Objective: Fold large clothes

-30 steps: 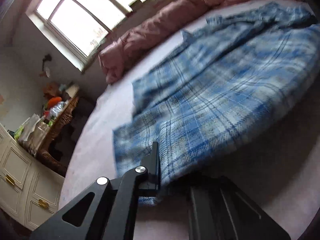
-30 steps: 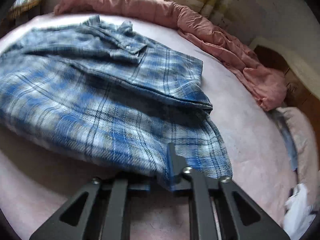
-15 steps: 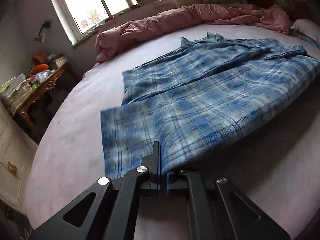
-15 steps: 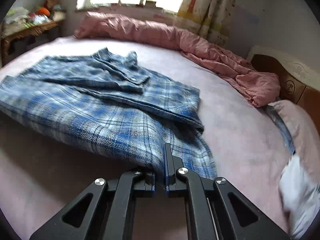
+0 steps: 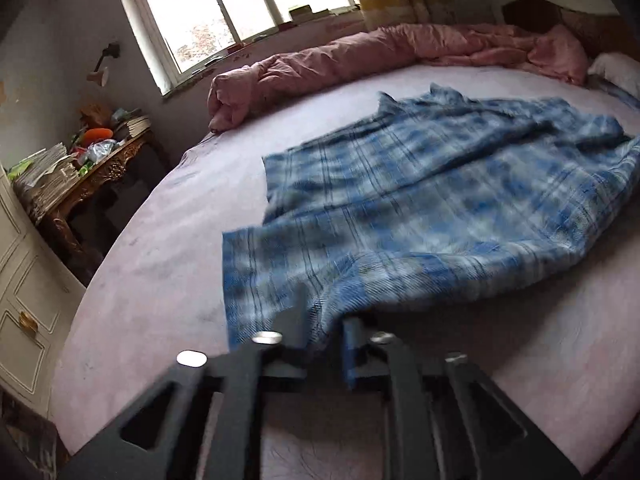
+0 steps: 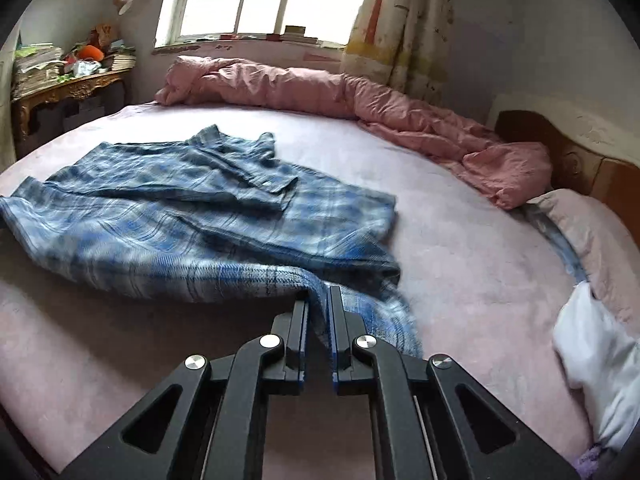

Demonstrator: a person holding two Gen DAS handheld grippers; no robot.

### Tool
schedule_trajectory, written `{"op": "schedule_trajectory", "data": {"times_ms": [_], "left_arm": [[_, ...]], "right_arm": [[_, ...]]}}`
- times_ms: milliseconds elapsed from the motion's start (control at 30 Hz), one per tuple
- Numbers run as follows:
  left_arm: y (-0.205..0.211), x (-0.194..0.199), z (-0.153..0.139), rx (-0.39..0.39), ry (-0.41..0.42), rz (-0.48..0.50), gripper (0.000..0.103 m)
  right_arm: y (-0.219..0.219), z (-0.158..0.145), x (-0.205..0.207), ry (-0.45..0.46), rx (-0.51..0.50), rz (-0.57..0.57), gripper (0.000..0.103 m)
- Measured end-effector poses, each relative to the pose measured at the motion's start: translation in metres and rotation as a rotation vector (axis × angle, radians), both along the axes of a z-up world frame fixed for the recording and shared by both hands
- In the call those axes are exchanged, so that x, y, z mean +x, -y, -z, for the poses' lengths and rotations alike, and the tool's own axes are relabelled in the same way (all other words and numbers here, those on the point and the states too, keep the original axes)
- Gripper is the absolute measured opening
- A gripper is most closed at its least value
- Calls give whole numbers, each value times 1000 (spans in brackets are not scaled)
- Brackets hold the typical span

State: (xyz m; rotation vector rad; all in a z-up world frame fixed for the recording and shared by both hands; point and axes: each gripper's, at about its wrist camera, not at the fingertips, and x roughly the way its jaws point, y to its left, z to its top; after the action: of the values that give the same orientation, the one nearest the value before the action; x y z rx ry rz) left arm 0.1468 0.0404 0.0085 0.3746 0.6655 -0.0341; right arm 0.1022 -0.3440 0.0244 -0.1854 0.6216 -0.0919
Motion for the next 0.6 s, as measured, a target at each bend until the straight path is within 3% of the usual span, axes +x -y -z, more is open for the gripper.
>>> {"op": "schedule_trajectory", "data": {"times_ms": [33,100,167,233,300,400,500,567,600], "left_arm": [[-1,-3,6,12,3,-8,41],[-4,-10,16,-12,-9,-1,43],[-10,-22,18,-133,-33,43,47],[-16,-34,16,-283,-48,76,52],[-17,-45,14,-361,-49,75,53],[-17,-53,13,-513,-91,97,60],[-13,-43,17,-686,-163,123,61],[-11,-32,21,-743,-141,70,61],[-9,-25,23,-734,-142,50,61]], "right_arm": [[0,4,0,-19,-1,-13,17],[2,18,-4,-55,-17,1,29],[5,27,-11,-84,13,9,48],[9,32,-22,-87,90,8,52],[10,32,-35,-69,162,5,55],[5,31,-51,-47,296,-59,68],[0,38,-50,-67,504,-121,75],[-6,43,-40,-97,540,-137,77],[-7,44,-33,-100,533,-111,77]]}}
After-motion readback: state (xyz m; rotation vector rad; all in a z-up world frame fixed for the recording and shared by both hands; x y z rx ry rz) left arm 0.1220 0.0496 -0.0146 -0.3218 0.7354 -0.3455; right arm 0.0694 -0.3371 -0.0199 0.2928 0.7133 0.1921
